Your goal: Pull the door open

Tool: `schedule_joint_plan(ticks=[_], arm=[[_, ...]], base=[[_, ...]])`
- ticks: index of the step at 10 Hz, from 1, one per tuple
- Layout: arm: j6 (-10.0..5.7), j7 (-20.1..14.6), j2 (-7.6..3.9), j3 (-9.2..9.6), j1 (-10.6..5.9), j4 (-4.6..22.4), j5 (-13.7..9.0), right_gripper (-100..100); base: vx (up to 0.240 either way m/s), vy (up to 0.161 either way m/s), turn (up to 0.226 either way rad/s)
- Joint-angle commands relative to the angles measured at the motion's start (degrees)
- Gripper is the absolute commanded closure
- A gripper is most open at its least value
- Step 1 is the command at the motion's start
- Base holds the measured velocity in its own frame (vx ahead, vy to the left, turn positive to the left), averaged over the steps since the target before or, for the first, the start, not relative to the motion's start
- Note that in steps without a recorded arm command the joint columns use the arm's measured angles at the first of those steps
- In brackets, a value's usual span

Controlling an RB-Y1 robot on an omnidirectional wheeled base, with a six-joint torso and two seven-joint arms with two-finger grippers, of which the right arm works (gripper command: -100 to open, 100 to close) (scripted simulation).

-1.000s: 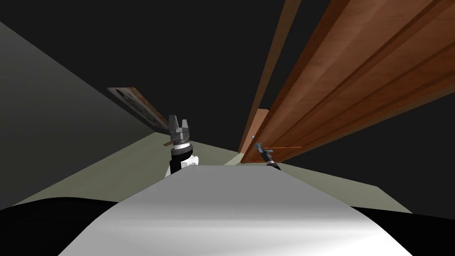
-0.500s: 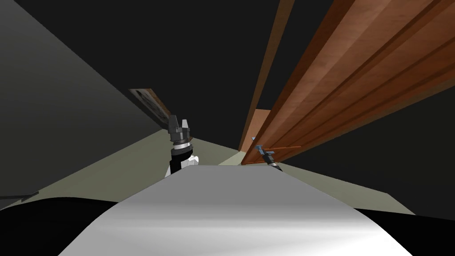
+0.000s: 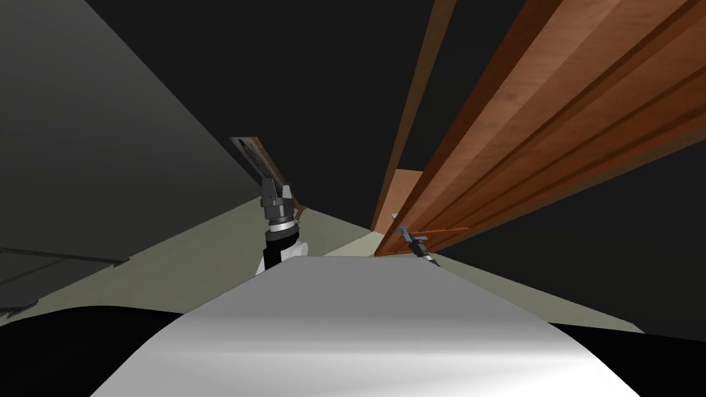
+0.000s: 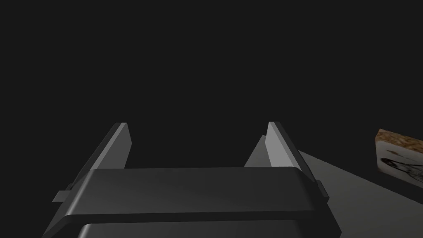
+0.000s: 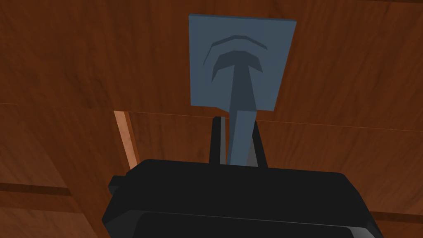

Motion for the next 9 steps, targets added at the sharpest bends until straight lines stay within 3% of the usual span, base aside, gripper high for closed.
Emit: schedule_joint_plan(ticks=[1,3,9], arm=[[-0.54,-0.15,-0.03,-0.02,0.85,-0.66,0.09,100],[-1.17,-0.25,-0.18,-0.07,1.16,-0.40,0.16,100],[-4.02,-0.72,-0.84,-0.26,2.53,0.76,0.48,100]], base=[[-0.248,-0.082,0.276],[-0.163,-0.087,0.110],[-0.233,-0.082,0.195]])
